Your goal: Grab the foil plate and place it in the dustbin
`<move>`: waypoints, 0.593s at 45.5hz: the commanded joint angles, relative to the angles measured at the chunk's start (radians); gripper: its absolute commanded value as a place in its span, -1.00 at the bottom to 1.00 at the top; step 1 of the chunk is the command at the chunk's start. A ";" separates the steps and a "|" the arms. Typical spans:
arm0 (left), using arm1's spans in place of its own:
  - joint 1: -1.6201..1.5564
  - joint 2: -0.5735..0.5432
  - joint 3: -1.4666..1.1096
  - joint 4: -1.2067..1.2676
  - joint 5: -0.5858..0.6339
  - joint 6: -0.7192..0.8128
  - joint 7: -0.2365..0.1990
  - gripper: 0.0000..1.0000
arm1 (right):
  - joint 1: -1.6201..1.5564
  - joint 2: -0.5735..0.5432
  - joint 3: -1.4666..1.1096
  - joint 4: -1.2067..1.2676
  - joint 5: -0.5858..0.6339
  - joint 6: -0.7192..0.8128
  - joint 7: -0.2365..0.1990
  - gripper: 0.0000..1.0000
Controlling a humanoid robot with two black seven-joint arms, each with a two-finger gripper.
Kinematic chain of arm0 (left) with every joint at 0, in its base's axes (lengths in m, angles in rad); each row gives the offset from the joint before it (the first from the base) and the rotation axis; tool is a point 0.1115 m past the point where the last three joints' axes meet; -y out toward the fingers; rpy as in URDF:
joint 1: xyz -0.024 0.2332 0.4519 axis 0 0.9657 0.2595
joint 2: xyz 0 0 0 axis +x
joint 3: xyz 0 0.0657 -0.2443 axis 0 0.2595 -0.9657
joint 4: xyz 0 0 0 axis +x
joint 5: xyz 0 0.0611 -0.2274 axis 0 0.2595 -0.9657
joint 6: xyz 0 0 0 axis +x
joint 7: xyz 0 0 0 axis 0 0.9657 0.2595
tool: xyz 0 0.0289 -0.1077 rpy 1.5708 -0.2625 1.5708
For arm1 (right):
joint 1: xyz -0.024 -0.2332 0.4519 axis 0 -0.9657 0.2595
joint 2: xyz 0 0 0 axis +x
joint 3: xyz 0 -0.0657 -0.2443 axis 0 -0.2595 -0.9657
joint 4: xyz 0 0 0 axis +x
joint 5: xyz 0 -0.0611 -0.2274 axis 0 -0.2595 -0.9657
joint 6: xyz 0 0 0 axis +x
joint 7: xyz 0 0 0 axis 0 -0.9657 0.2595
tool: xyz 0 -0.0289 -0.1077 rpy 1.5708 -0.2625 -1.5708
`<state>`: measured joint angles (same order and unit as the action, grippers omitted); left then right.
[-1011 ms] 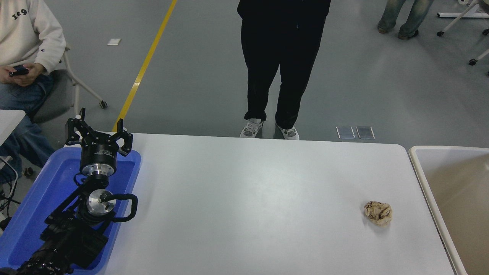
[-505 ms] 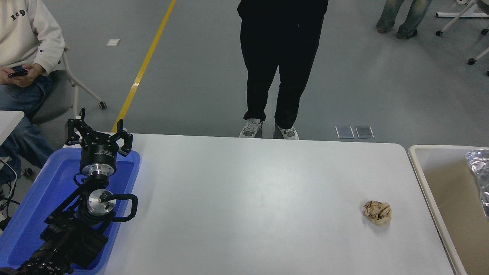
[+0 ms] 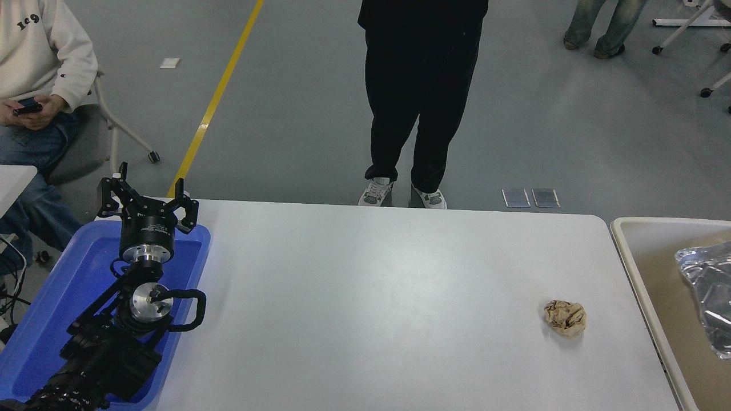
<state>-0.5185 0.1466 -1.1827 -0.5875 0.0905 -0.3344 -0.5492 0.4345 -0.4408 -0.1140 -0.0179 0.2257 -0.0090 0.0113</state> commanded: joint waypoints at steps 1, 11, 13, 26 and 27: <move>0.000 0.001 0.000 0.000 0.000 0.000 0.000 0.98 | -0.010 -0.009 0.002 -0.002 -0.002 0.007 0.001 1.00; 0.000 0.001 0.000 0.000 0.000 0.000 0.000 0.98 | 0.007 -0.029 -0.010 -0.007 -0.008 0.015 0.001 1.00; 0.000 0.001 0.000 0.000 0.000 0.000 0.000 0.98 | 0.013 -0.033 -0.012 -0.008 -0.019 0.021 0.001 1.00; 0.000 0.001 0.000 0.000 0.000 0.000 0.000 0.98 | 0.147 -0.150 -0.084 0.101 -0.080 0.092 0.001 1.00; 0.000 0.001 0.000 0.000 0.000 0.000 0.000 0.98 | 0.158 -0.160 -0.087 0.119 -0.080 0.092 0.001 1.00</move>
<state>-0.5185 0.1467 -1.1827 -0.5875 0.0905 -0.3344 -0.5492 0.4986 -0.5149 -0.1546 0.0062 0.1734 0.0485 0.0124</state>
